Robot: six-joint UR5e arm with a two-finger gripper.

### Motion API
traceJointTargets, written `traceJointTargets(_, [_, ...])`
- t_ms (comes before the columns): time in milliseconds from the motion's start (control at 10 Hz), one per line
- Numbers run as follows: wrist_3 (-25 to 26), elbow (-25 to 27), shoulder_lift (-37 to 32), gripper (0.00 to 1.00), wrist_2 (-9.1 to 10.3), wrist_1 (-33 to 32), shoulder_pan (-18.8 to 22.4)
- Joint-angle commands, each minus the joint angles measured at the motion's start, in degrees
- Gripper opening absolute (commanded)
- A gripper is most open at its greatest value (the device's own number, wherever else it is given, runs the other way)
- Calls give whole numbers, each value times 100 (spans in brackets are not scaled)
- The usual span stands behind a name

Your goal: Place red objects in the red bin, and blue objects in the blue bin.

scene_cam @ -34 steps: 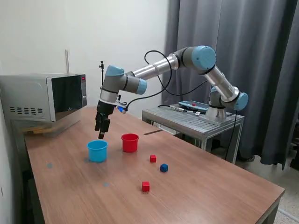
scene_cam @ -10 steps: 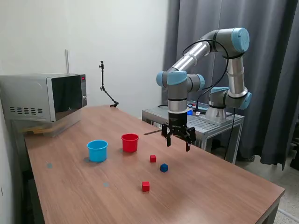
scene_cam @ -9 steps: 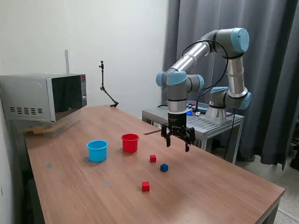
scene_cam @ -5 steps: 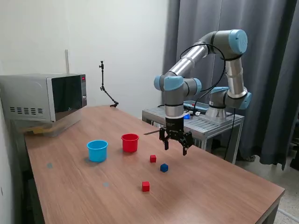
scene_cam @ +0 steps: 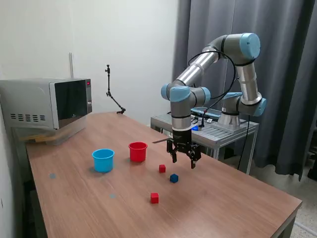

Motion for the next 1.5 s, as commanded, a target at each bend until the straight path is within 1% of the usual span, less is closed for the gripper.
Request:
traceJointTargets(0, [-15,-117,132,100,2,-18,-99])
traceJointTargets(300, [-85,-311,290,100,19,-44,-117])
traceJointTargets(400, [-181,-346,316,100,19,-44,-117])
traceJointTargets(1400, [-261,-417,519,100,37,-88,-38])
